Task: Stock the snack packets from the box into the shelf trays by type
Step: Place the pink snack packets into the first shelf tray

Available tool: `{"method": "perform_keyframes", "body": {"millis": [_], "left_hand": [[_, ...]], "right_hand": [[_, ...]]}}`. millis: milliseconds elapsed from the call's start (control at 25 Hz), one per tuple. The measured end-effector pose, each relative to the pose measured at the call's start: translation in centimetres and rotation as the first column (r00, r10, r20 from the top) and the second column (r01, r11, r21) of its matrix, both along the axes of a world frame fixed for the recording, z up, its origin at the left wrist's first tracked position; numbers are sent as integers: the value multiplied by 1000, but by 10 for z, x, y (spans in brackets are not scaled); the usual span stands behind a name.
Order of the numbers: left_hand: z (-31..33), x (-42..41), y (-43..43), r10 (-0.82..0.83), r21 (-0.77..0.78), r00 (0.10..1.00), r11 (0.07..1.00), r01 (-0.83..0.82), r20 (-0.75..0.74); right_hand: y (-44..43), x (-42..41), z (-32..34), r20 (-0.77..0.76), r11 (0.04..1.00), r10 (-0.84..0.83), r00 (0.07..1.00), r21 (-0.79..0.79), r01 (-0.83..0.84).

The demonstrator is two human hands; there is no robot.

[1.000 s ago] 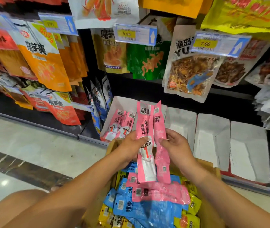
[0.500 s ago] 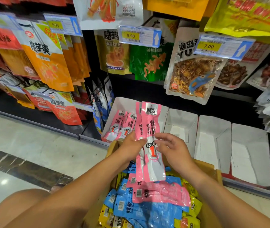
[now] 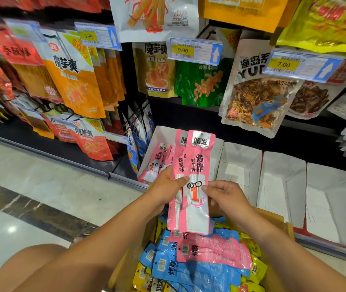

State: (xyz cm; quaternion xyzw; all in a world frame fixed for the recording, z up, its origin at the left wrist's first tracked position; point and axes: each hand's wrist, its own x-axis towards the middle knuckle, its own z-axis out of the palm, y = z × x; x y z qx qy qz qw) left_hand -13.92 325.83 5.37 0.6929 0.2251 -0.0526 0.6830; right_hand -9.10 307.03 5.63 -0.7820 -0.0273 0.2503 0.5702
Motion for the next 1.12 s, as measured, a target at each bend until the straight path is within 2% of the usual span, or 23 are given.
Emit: {"method": "perform_keyframes", "body": {"millis": [320, 520, 680, 920, 1120], "left_hand": [[21, -1, 39, -19, 34, 1000, 999, 19, 1], [41, -1, 81, 116, 112, 993, 987, -118, 25], [50, -3, 108, 204, 154, 975, 964, -216, 89], [51, -6, 149, 430, 127, 886, 882, -454, 174], [54, -8, 167, 472, 112, 857, 859, -500, 204]], "right_hand": [[16, 3, 7, 4, 998, 22, 1000, 59, -23], [31, 33, 2, -27, 999, -44, 999, 22, 44], [67, 60, -11, -51, 999, -34, 998, -17, 33], [134, 97, -46, -123, 999, -28, 992, -44, 23], [188, 131, -91, -132, 994, -34, 991, -110, 19]]}}
